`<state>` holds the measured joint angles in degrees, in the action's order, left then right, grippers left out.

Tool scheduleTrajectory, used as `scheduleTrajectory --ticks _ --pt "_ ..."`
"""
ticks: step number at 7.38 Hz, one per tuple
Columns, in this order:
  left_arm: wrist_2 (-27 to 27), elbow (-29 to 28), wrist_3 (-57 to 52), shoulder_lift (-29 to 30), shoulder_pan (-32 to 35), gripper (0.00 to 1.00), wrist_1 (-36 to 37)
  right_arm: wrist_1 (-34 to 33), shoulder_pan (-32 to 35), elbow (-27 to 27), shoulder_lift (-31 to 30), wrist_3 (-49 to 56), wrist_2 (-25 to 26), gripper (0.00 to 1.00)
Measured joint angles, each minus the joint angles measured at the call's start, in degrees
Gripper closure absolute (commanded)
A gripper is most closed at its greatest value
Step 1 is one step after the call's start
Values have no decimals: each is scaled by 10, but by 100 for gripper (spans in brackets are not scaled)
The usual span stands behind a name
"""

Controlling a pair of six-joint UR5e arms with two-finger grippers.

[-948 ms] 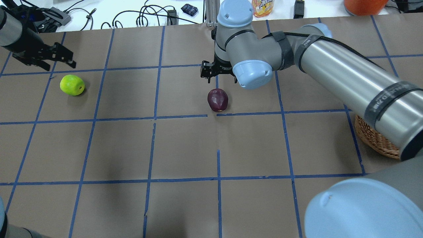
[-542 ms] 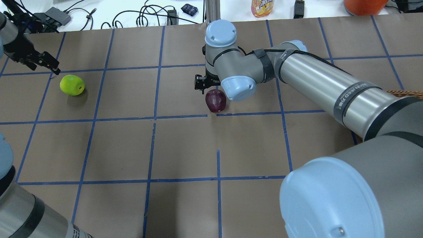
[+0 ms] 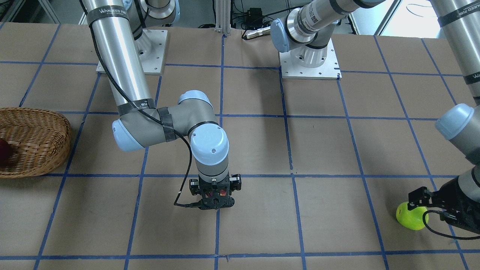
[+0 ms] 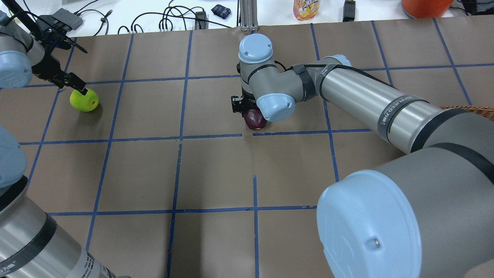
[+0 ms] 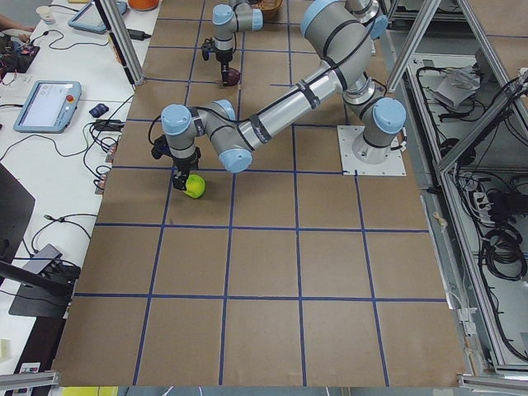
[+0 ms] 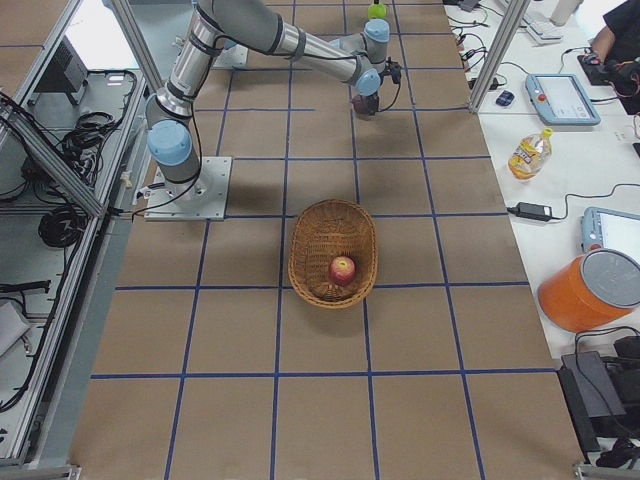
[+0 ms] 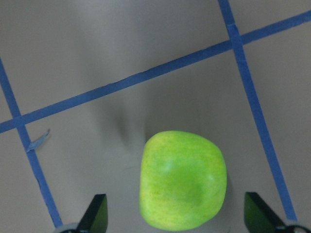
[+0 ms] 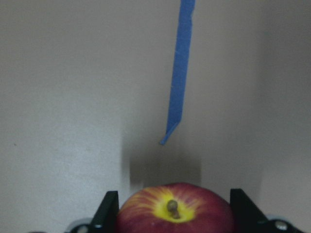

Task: Put all apples into basket
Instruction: 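Drop the dark red apple in the basket with right while left grasps green apple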

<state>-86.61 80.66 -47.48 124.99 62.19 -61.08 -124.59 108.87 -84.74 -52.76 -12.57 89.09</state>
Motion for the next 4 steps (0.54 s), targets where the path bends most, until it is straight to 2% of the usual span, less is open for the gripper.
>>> scheduleTrajectory --ticks 2,3,4 --pt "6 7 -3 13 -1 1 6 70 -66 -9 -58 57 3 64" --pt "6 11 -3 20 -1 35 12 86 -129 -25 -92 91 3 63" --pt "5 11 -2 24 -2 96 18 93 -208 -46 -120 155 2 60"
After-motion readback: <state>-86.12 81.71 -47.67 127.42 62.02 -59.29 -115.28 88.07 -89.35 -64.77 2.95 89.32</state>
